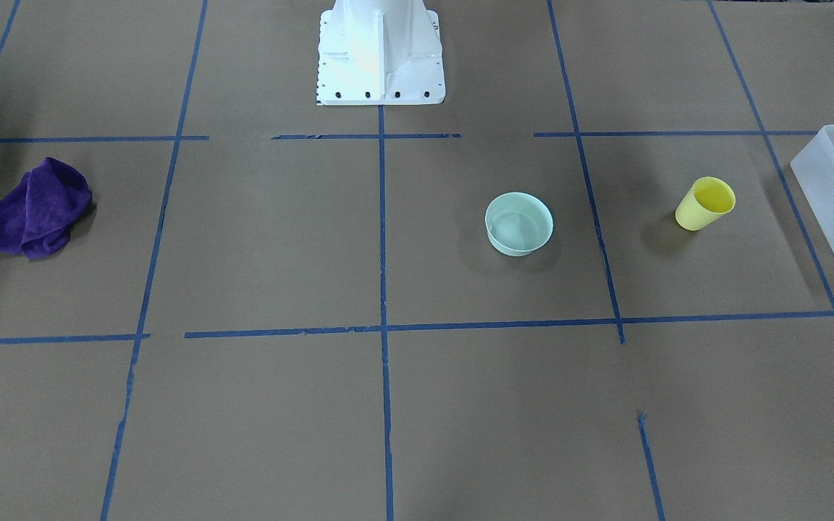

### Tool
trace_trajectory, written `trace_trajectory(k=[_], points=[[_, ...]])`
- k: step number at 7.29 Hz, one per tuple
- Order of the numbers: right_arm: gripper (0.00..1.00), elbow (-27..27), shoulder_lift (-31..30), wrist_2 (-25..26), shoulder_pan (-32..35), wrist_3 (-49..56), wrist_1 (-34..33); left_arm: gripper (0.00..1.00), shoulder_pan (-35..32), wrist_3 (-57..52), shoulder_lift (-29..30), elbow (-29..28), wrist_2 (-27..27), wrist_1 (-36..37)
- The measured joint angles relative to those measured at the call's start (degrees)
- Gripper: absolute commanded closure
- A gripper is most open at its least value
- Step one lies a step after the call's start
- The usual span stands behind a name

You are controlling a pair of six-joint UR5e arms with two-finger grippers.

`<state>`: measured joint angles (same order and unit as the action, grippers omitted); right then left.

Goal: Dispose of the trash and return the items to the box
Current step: 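Move the left gripper down onto the yellow cup near the table edge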

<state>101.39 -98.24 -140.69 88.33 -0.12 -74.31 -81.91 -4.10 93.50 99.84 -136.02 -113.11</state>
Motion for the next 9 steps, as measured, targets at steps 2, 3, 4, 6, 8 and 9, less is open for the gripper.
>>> trace_trajectory(k=[2,3,4,6,8,9], points=[[0.00,0.05,0.01,0.09,0.00,-0.90,2.09,0.00,0.47,9.69,-0.94,-3.19,0.28,-18.47],[0.00,0.08,0.16,0.04,-0.01,-1.09,2.47,0.00,1.75,14.81,-2.59,-3.60,1.07,-24.49],[0.00,0.08,0.36,0.06,-0.03,-1.12,2.68,0.00,4.25,19.95,-4.98,-3.60,2.48,-28.51],[0.00,-0.12,0.46,0.31,-0.01,-1.10,2.83,0.00,12.77,32.68,-9.30,-3.28,12.38,-32.84],[0.00,-0.15,0.43,0.33,0.00,-1.11,2.85,0.22,19.21,38.86,-14.69,-3.19,18.68,-37.30],[0.00,-0.17,0.39,0.32,0.00,-1.11,2.83,0.26,20.72,40.35,-17.09,-3.19,19.40,-39.60]])
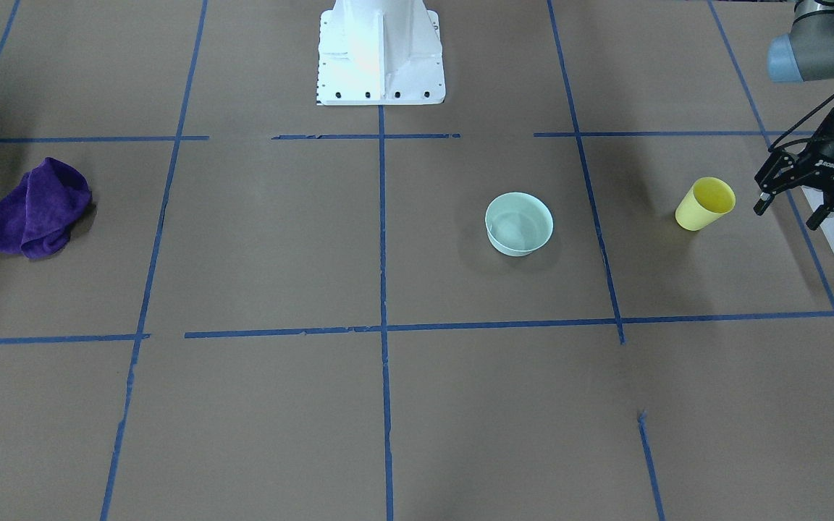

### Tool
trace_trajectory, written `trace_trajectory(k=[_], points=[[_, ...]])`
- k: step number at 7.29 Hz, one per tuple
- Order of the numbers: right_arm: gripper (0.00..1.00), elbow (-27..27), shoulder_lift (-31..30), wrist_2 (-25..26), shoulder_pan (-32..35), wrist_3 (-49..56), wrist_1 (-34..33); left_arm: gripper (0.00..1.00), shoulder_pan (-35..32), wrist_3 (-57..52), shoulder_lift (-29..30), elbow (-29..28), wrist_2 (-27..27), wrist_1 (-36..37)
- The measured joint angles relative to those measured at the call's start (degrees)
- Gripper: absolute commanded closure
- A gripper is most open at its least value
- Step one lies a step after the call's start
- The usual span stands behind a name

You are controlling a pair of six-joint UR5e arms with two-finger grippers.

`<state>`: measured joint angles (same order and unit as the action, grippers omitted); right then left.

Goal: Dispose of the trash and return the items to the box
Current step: 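Move the left gripper down onto the yellow cup near the table edge, then grasp the yellow cup with the left gripper and lift it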

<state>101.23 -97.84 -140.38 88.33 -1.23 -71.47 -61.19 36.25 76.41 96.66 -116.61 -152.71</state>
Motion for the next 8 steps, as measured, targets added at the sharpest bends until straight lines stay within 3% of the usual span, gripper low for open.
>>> trace_trajectory(k=[2,3,4,5,6,8], points=[[0.00,-0.05,-0.08,-0.04,0.00,-0.04,-0.02,0.27,4.45,7.11,-1.58,-0.03,1.72,-1.84],[0.00,-0.08,-0.12,-0.01,0.00,-0.02,-0.05,0.36,6.86,10.39,-1.64,-0.03,2.98,-2.42],[0.00,-0.12,-0.17,0.00,0.00,-0.01,-0.06,0.49,8.22,11.96,-1.68,-0.16,3.61,-2.84],[0.00,-0.12,-0.26,0.01,0.00,-0.01,-0.05,0.77,9.02,12.54,-1.70,-0.41,3.93,-3.03],[0.00,-0.10,-0.38,0.01,0.00,0.00,-0.01,0.97,9.58,12.65,-1.76,-0.60,4.10,-3.09],[0.00,-0.11,-0.54,0.02,0.00,0.00,-0.04,1.00,10.33,12.28,-1.94,-0.59,4.19,-3.14]])
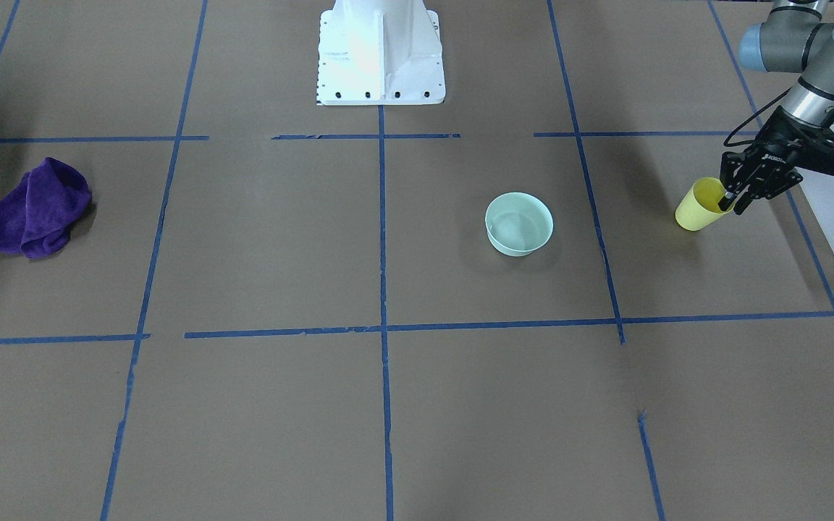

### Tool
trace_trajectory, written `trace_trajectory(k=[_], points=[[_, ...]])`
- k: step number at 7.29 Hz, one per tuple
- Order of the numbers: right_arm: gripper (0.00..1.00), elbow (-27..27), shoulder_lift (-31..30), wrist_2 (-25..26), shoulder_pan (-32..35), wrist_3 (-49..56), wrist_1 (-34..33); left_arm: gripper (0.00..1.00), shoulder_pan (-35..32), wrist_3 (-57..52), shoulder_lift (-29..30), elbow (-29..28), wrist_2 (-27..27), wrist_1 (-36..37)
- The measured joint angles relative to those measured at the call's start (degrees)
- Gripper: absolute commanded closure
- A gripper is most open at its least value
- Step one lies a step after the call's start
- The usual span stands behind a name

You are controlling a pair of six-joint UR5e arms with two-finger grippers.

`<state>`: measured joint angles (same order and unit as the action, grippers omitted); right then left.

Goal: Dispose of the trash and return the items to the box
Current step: 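Grasp the yellow cup with the left gripper and lift it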

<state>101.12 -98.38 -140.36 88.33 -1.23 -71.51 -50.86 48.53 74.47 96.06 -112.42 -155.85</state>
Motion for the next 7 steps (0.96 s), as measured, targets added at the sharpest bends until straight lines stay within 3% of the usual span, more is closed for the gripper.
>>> trace_trajectory(k=[3,5,7], points=[[0.00,-0.04,-0.05,0.00,0.00,0.00,-0.03,1.00,-0.63,-5.73,-0.60,1.57,-2.17,-0.48],[0.00,0.06,0.31,-0.04,-0.05,0.04,0.79,1.00,-6.24,-12.92,-1.25,3.03,-12.48,0.35],[0.00,0.11,0.52,0.01,-0.03,0.03,3.19,1.00,-18.07,-27.49,-1.22,3.38,-22.15,7.31]])
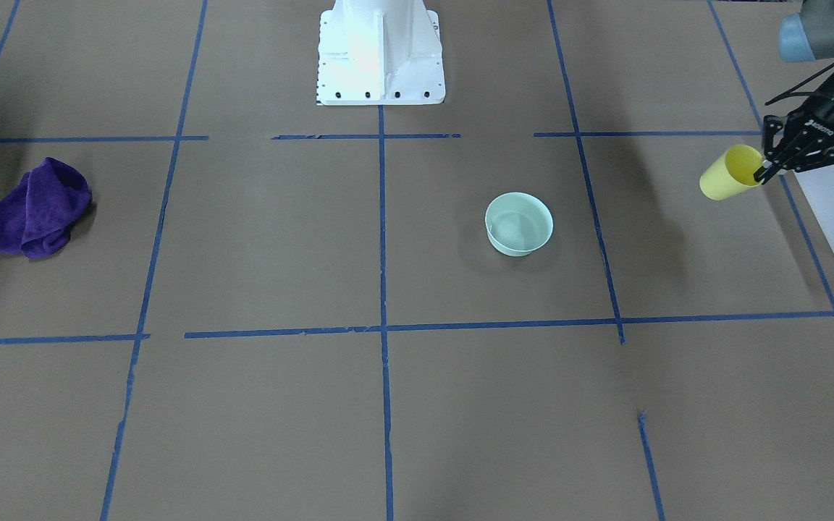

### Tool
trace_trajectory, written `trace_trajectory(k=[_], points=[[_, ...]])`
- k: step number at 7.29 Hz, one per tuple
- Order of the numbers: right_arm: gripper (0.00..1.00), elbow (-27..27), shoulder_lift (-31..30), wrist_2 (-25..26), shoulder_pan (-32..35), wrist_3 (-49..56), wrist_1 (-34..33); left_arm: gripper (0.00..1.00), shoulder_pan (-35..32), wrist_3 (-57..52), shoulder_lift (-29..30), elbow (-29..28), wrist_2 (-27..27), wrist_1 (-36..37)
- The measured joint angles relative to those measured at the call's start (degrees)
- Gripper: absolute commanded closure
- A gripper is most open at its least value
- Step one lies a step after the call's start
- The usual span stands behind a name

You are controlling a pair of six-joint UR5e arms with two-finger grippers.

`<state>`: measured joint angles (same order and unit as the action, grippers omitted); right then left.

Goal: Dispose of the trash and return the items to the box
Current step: 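Carry the yellow cup with the left gripper and drop it into the clear bin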

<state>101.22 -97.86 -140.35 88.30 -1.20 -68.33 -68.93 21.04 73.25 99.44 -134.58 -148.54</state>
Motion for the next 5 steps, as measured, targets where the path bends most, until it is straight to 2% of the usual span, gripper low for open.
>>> trace_trajectory(k=[3,5], points=[[0.00,-0.13,-0.09,0.15,0.00,0.06,0.54,1.00,-16.76,-27.30,0.36,-0.87,-5.16,15.54],[0.00,-0.15,-0.13,0.29,-0.04,0.06,0.56,1.00,-25.23,-44.59,1.98,-5.81,-5.20,21.61]])
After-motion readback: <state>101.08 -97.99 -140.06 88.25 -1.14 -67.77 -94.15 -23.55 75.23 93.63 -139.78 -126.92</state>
